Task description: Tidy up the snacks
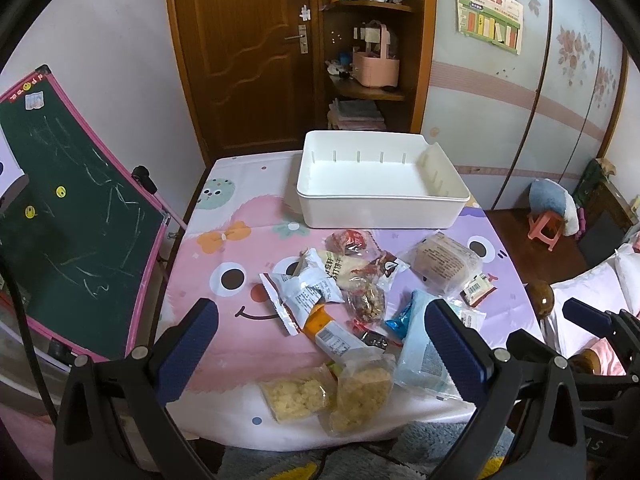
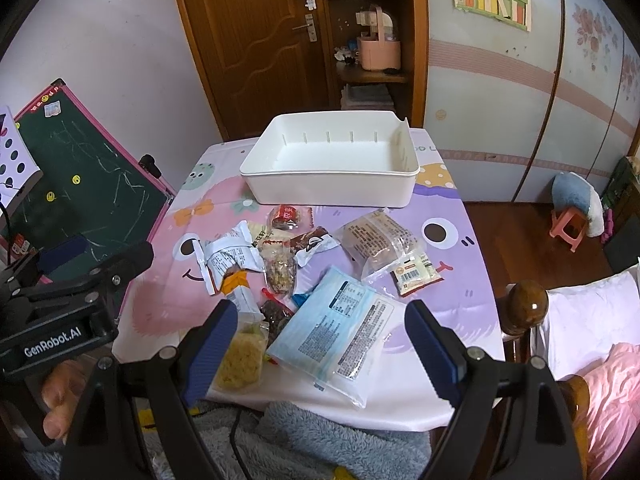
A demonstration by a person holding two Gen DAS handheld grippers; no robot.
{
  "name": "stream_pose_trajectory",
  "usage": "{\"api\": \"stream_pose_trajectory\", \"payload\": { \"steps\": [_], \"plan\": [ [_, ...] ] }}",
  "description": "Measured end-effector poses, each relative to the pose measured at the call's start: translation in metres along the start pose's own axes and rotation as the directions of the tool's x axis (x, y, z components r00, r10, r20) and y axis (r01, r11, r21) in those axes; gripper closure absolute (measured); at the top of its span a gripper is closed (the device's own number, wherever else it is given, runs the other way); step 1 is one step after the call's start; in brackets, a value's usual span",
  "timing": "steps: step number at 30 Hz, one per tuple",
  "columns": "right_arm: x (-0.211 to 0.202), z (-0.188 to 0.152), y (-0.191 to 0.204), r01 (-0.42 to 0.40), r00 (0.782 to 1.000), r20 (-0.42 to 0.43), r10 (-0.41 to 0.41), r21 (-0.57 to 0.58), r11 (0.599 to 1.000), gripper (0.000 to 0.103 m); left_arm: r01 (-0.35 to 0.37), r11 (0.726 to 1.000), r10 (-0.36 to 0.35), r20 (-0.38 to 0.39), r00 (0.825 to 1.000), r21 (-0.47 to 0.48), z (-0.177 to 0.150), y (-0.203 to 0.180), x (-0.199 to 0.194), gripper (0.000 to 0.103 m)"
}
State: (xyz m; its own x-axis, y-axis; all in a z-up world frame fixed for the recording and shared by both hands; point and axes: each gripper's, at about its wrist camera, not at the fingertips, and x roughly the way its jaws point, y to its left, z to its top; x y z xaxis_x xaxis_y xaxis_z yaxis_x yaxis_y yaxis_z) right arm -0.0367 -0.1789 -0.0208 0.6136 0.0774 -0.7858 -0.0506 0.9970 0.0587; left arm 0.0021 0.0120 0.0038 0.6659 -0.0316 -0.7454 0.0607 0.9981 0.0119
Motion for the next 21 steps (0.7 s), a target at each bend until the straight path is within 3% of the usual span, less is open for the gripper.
{"api": "stream_pose_trajectory", "payload": {
  "steps": [15,21],
  "plan": [
    [0.010,0.008,-0.001,-0.006,1.000,-0.023,0.006,0.014,1.000,0.017,0.010,1.000,-0.009,-0.012,1.000,0.007,0.010,0.003,0.012,0.000],
    [0.017,0.018,-0.011,0.006,1.000,-0.015,-0.006,0.019,1.000,0.017,0.039,0.999,-0.038,-0.057,0.998,0.027,0.018,0.002,0.029,0.000]
  ]
}}
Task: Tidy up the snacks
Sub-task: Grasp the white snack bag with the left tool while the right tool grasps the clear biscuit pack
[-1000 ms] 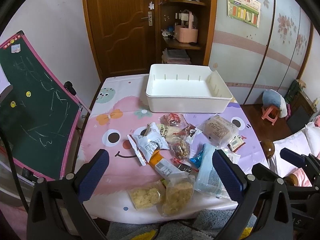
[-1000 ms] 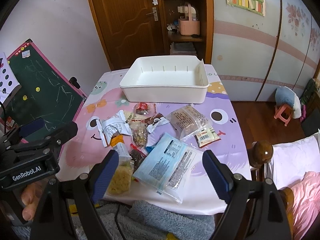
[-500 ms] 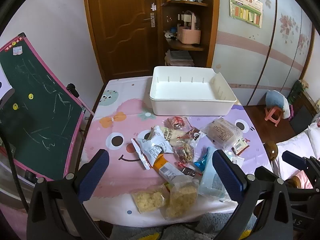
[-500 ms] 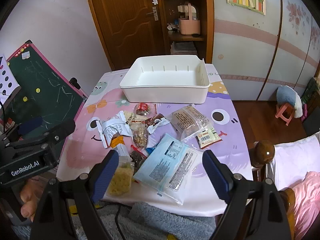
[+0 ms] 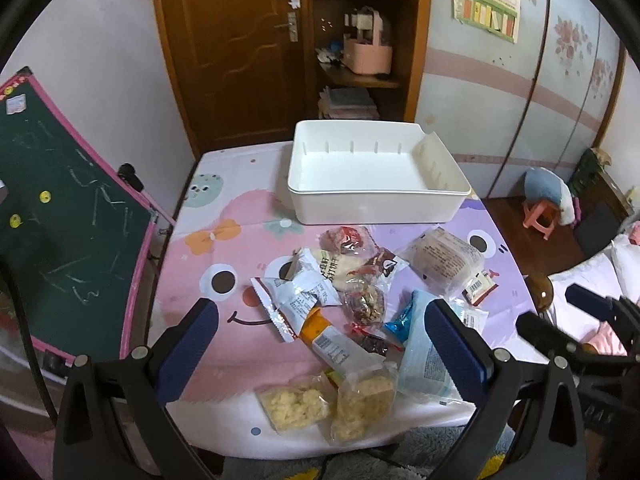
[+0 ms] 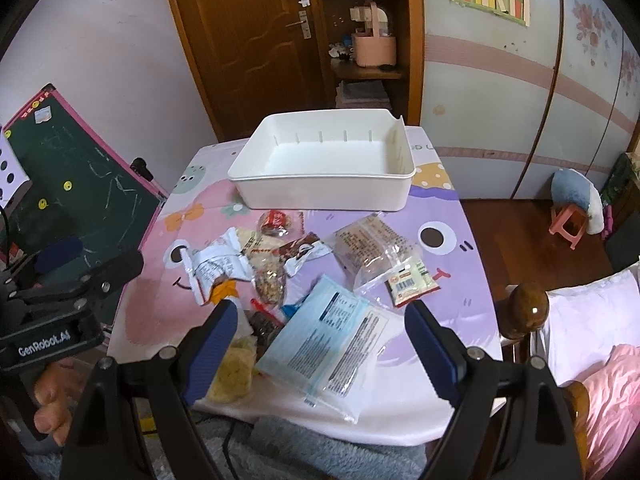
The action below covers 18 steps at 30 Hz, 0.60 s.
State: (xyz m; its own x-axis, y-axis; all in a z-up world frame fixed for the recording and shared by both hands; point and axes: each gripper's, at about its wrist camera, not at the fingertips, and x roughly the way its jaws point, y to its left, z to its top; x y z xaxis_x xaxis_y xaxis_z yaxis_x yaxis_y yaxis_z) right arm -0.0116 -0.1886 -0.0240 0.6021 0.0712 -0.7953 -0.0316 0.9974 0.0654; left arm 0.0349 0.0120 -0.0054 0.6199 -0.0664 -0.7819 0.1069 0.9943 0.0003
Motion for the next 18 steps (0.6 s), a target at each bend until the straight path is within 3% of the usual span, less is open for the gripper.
{"api": "stream_pose_trajectory", "payload": {
  "steps": [10,18],
  "plan": [
    [0.040,0.032,-0.029,0.061,0.998,-0.005,-0.061,0.007,0.998,0.017,0.036,0.999,-0.037,-0.029,0.999,-0.035,0.030,0.042,0.047,0.000],
    [0.125,0.046,-0.048,0.057,0.992,-0.111,-0.066,-0.086,0.995,0.017,-0.022,1.000,0.025,-0.153,0.988,0.023,0.024,0.073,0.124,0.000]
  ]
}}
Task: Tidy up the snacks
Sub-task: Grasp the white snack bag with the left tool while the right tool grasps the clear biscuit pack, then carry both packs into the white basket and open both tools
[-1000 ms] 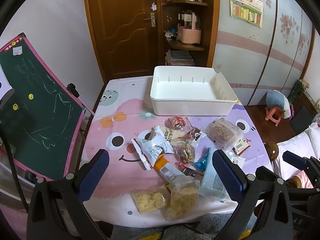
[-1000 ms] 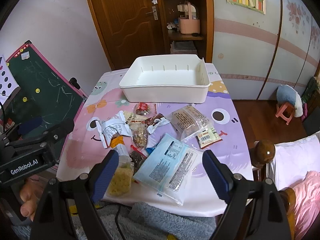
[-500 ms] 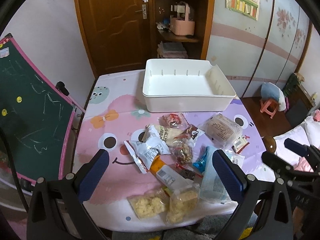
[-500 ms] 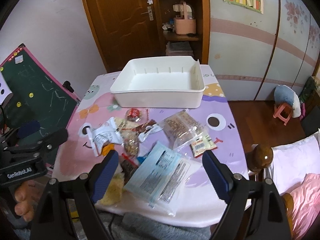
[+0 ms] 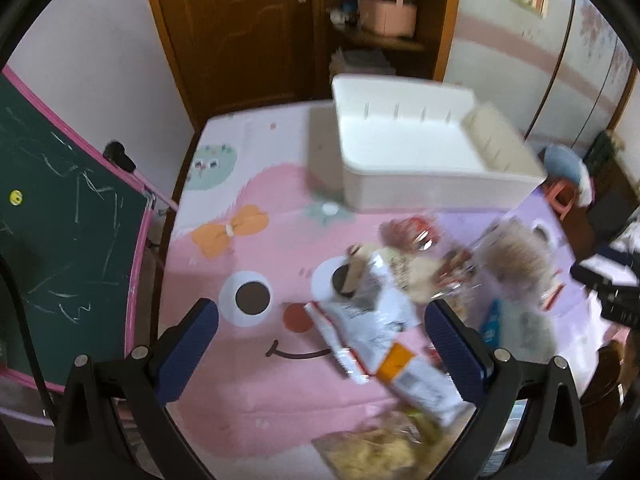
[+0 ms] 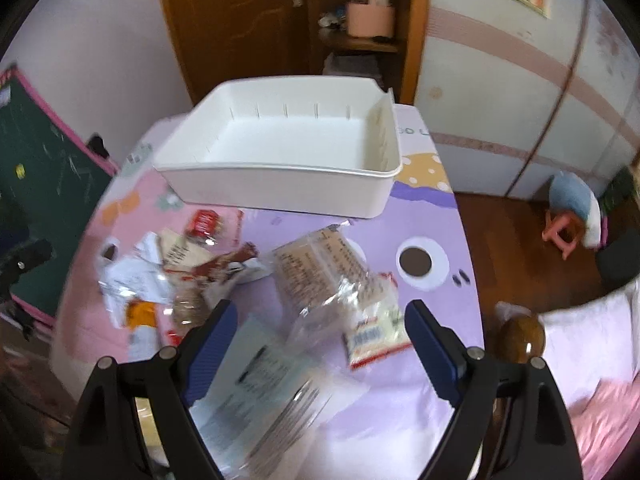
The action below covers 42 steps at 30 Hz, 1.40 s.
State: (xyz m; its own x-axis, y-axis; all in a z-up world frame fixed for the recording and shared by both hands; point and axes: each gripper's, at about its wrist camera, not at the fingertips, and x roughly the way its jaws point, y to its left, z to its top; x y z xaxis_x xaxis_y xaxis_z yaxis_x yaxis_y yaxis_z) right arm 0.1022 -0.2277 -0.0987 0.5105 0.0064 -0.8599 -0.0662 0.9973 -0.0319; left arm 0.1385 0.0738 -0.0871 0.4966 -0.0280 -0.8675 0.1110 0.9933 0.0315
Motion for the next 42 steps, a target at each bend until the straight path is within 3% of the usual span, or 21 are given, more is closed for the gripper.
{"api": "stream_pose_trajectory", "payload": {
  "steps": [7,14,20,22,23,26,28,33,38,42],
  "plan": [
    [0.064,0.016,0.001,-0.017,0.997,-0.082,0.005,-0.147,0.989,0.017,0.105,0.994,-0.100,-0.170,0.980,0.021,-0.007,-0.002,0.071,0.000],
    [0.102,0.023,0.000,-0.082,0.986,-0.161,0.051,-0.195,0.977,0.017,0.211,0.975,-0.221,-0.248,0.943,-0.064,-0.007,-0.008,0.116,0.000],
    [0.122,0.023,0.001,-0.088,0.978,-0.202,0.048,-0.197,0.976,0.017,0.243,0.966,-0.257,-0.283,0.924,-0.085,-0.007,-0.025,0.139,0.002],
    [0.124,0.024,0.001,-0.089,0.978,-0.205,0.050,-0.188,0.978,0.022,0.250,0.963,-0.268,-0.287,0.920,-0.098,-0.007,-0.029,0.143,0.014],
    [0.124,0.024,0.001,-0.091,0.977,-0.205,0.052,-0.185,0.979,0.027,0.259,0.960,-0.279,-0.292,0.915,-0.107,-0.008,-0.031,0.145,0.027],
    [0.121,0.025,0.001,-0.098,0.977,-0.206,0.061,-0.174,0.980,0.032,0.290,0.946,-0.321,-0.291,0.901,-0.146,-0.010,-0.035,0.150,0.037],
    [0.119,0.023,0.003,-0.091,0.978,-0.202,0.056,-0.170,0.981,0.035,0.293,0.944,-0.326,-0.277,0.904,-0.154,-0.011,-0.037,0.149,0.041],
    [0.099,0.014,0.014,-0.069,0.987,-0.155,0.041,-0.179,0.981,0.039,0.242,0.962,-0.264,-0.216,0.940,-0.127,-0.011,-0.041,0.127,0.046],
    [0.062,0.017,0.022,-0.058,0.996,-0.070,0.046,-0.185,0.981,0.039,0.202,0.976,-0.210,-0.103,0.972,-0.081,0.002,-0.051,0.084,0.046],
    [0.027,0.027,0.027,-0.033,0.999,0.017,0.037,-0.191,0.981,0.039,0.182,0.983,-0.183,-0.013,0.983,-0.033,0.013,-0.053,0.043,0.046]
  ]
}}
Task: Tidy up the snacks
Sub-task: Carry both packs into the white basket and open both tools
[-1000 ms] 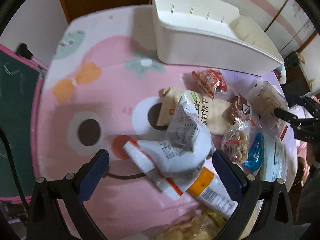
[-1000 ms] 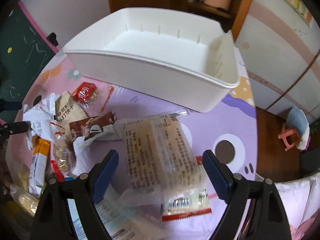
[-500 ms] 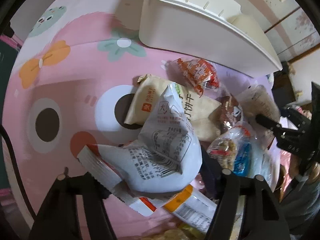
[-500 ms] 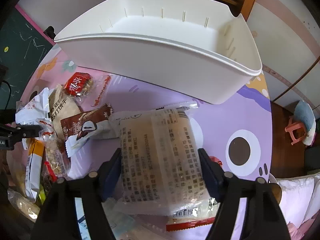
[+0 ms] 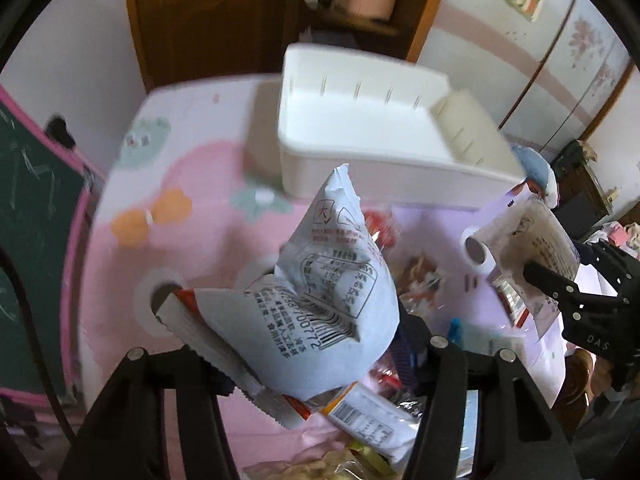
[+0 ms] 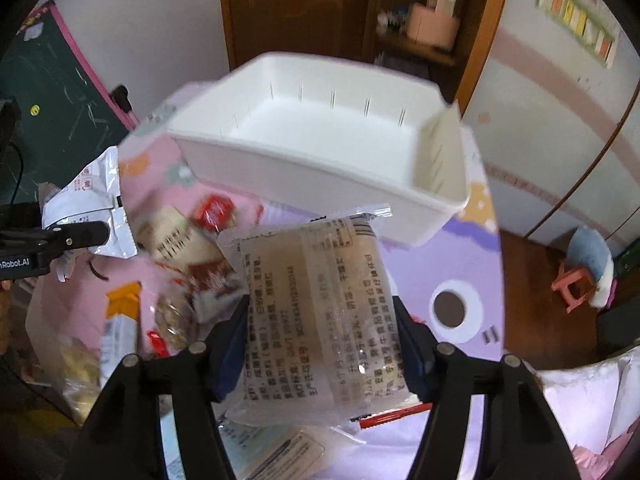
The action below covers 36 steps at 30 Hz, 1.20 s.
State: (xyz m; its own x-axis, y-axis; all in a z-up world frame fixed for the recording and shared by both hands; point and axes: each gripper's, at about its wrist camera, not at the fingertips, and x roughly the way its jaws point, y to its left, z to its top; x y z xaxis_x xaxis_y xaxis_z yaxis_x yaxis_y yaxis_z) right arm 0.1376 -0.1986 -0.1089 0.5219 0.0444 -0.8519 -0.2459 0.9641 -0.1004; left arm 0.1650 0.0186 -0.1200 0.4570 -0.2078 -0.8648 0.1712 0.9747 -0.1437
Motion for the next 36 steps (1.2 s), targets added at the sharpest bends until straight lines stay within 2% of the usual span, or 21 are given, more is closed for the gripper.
{"api": "stream_pose_trajectory", "payload": {
  "steps": [4,8,14,18,20,23,29,31,32,33,36],
  "plan": [
    [-0.029,0.011,0.005,0.030,0.996,0.083,-0.029,-0.005,1.000,0.038,-0.027,0.999,0.024,0.073,0.997,0.043,0.016,-0.012,-0.030,0.046],
    [-0.053,0.026,0.007,0.076,0.983,0.166,-0.074,-0.008,0.997,0.038,-0.054,0.996,0.045,0.124,0.991,0.074,0.039,-0.020,-0.050,0.046],
    [-0.065,0.058,0.001,0.150,0.958,0.245,-0.151,0.020,0.988,0.037,-0.103,0.988,0.078,0.201,0.976,0.118,0.081,-0.037,-0.054,0.046],
    [-0.058,0.080,-0.008,0.162,0.947,0.270,-0.173,0.060,0.985,0.037,-0.123,0.985,0.094,0.220,0.971,0.123,0.113,-0.046,-0.039,0.046],
    [-0.046,0.094,-0.016,0.161,0.947,0.268,-0.180,0.092,0.983,0.037,-0.135,0.983,0.106,0.211,0.972,0.125,0.127,-0.049,-0.023,0.046],
    [-0.016,0.116,-0.032,0.140,0.958,0.231,-0.172,0.147,0.979,0.037,-0.169,0.977,0.140,0.212,0.967,0.127,0.149,-0.054,0.007,0.046],
    [0.055,0.146,-0.054,0.126,0.981,0.118,-0.156,0.227,0.966,0.035,-0.233,0.969,0.215,0.180,0.960,0.086,0.175,-0.050,0.061,0.042],
    [0.076,0.150,-0.056,0.118,0.987,0.075,-0.139,0.229,0.966,0.032,-0.243,0.966,0.229,0.152,0.962,0.083,0.178,-0.048,0.075,0.036],
    [0.085,0.151,-0.057,0.113,0.990,0.053,-0.128,0.226,0.968,0.032,-0.237,0.968,0.225,0.133,0.965,0.083,0.179,-0.047,0.080,0.022],
    [0.093,0.153,-0.057,0.101,0.993,0.032,-0.111,0.226,0.969,0.031,-0.237,0.968,0.227,0.127,0.966,0.078,0.179,-0.045,0.083,0.016],
    [0.104,0.152,-0.059,0.064,0.997,0.031,-0.074,0.249,0.966,0.031,-0.229,0.972,0.220,0.124,0.968,0.062,0.176,-0.038,0.084,0.007]
  ]
}}
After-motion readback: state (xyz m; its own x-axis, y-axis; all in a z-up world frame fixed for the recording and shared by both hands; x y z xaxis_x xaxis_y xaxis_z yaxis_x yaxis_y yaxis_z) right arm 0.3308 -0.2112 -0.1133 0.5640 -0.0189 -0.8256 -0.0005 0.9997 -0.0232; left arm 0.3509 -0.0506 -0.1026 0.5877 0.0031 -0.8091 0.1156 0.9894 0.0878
